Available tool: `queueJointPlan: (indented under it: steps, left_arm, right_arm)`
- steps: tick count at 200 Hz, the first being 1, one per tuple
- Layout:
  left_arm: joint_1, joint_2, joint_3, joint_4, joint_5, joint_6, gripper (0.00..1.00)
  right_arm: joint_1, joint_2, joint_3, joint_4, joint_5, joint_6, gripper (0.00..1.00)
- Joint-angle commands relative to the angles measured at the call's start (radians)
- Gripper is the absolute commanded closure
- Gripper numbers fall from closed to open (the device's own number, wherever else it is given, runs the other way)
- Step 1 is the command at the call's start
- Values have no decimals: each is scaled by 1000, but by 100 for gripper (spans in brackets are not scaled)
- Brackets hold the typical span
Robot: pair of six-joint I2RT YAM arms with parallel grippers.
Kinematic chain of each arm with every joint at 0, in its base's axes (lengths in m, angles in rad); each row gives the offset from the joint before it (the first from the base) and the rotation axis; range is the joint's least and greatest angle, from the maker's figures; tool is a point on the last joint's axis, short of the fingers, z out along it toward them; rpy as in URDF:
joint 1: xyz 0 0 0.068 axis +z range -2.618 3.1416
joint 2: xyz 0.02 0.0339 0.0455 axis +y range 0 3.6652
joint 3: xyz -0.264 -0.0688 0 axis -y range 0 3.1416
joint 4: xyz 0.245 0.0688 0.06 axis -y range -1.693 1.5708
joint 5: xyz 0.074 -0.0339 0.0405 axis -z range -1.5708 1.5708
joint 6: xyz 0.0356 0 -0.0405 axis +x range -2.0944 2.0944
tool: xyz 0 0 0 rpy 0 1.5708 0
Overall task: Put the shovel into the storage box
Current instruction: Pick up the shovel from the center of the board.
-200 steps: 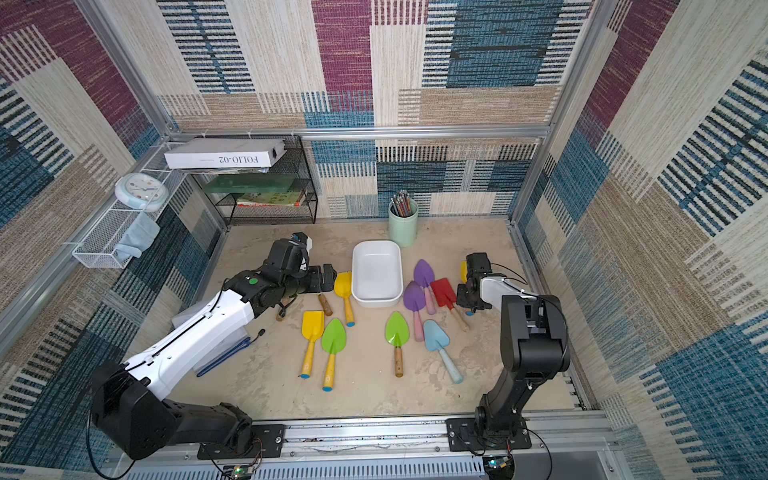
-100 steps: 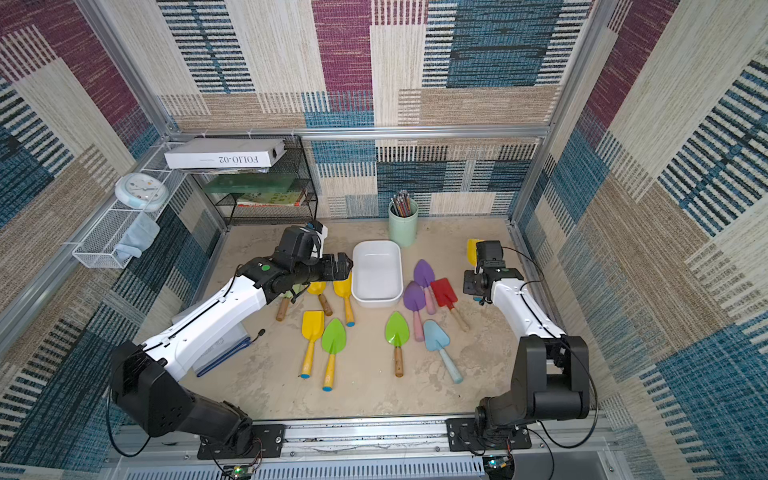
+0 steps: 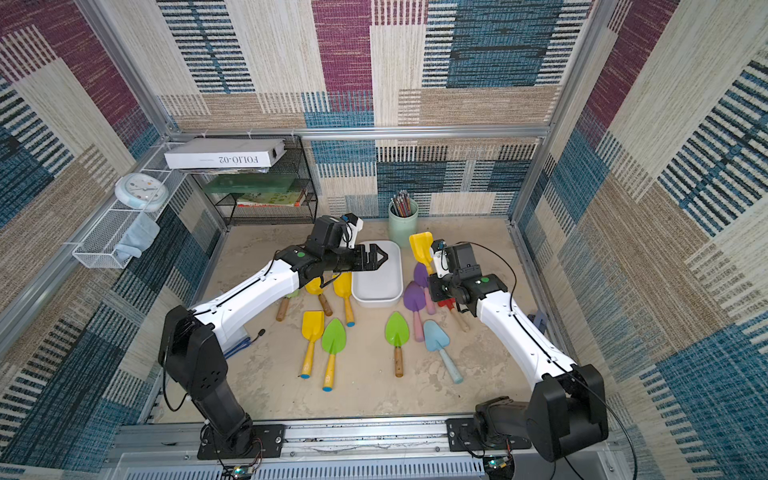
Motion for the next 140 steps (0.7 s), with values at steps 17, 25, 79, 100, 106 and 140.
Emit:
queueJointPlan:
  steps: [17, 25, 79, 100, 106, 140]
  left_arm:
    - [-32, 27, 7, 115, -43, -9, 2]
    - [-35, 36, 9, 117, -60, -9, 3]
    - [-44, 79, -7, 190, -103, -57, 11]
    - [-47, 90, -15, 230, -94, -84, 15]
    - [-46, 94, -13, 239, -91, -91, 17]
    - [-47, 116, -12, 264, -91, -126, 28]
  right_arm:
    - [63, 36, 13, 3, 33, 40, 100]
    - [73, 40, 16, 7, 33, 48, 100]
    - [125, 56, 29, 41, 26, 110, 100]
    - [142, 59, 30, 57, 13, 134, 100]
    - [148, 59, 30, 62, 11, 137, 100]
    - [175, 63, 35, 84, -1, 169, 100]
